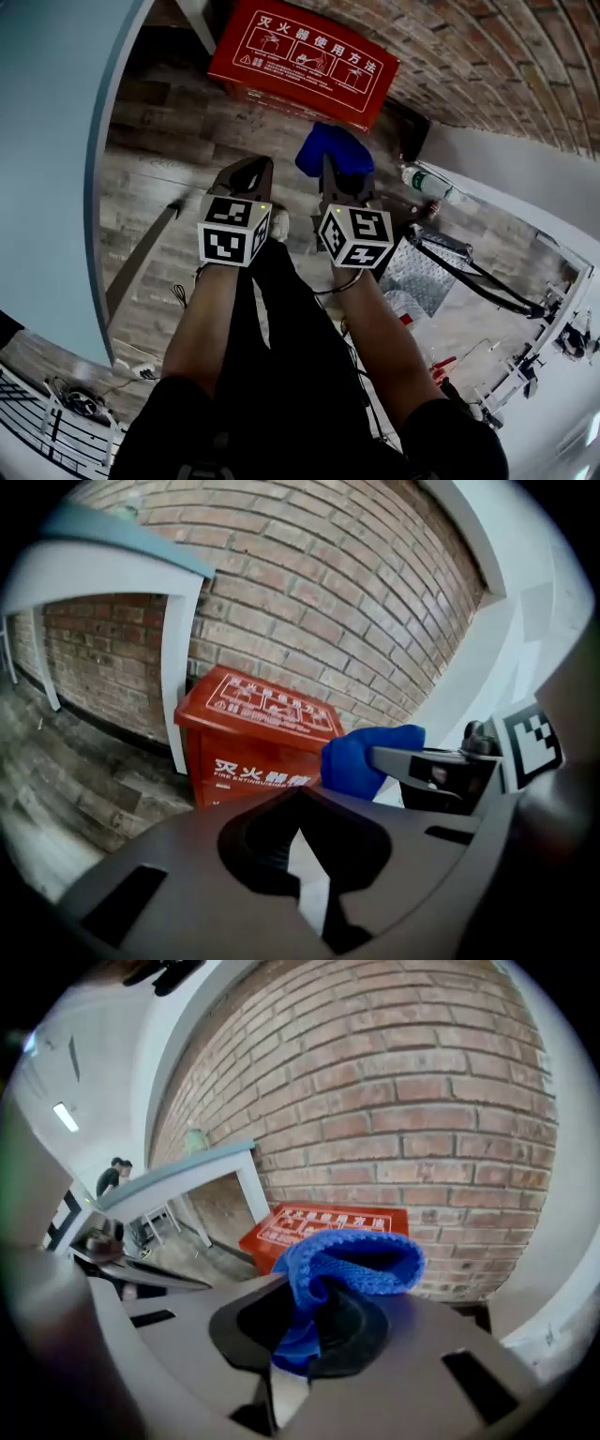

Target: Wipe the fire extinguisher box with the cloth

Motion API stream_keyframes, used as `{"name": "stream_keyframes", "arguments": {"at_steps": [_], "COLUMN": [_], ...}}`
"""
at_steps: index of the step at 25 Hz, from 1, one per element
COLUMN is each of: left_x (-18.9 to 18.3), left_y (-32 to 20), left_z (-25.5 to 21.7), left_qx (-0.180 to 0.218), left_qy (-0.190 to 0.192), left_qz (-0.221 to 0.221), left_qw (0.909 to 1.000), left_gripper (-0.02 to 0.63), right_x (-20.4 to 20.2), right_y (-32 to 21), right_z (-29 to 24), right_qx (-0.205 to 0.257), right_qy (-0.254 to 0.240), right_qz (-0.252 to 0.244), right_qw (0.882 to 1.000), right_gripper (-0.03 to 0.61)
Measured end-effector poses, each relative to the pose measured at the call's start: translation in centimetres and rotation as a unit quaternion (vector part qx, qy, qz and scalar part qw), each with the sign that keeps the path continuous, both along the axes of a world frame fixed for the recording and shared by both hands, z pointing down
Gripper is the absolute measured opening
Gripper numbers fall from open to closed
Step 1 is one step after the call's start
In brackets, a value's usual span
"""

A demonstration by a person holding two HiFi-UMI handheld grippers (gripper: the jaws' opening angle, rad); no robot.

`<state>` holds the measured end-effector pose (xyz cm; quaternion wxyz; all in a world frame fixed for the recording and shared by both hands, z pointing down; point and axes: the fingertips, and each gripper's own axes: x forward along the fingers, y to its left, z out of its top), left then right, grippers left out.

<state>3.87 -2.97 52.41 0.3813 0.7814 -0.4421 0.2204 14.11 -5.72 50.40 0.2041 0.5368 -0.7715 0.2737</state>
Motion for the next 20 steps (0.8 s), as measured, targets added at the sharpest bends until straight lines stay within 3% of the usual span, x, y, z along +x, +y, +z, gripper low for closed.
{"name": "stream_keyframes", "arguments": {"at_steps": [4,8,14,20], "left_x": [2.8,5.0,7.5,7.6], "left_y": [-0.9,0.7,0.8,1.0], "left_z": [-8.1,-15.6,-24.8,-32.4], "left_qx": [0.039,0.05,0.098,0.144], "left_qy": [0.024,0.041,0.029,0.006], "left_qz": [-0.002,0.012,0.044,0.052], "left_qw": [0.999,0.9979,0.9938,0.9882], "left_gripper": [-0.003,-0.003,-0.003,-0.003], "right_x": [1.9,3.8,7.9,9.0], "right_y": [1.1,3.0,3.5,5.1], "right_z": [-9.4,-17.5,-28.4,-34.6], "right_qx": [0.058,0.092,0.163,0.203], "right_qy": [-0.008,-0.01,-0.03,-0.047], "right_qz": [0.013,0.032,0.079,0.085], "right_qw": [0.998,0.995,0.983,0.974], "right_gripper": [0.046,0.046,0.046,0.046]}}
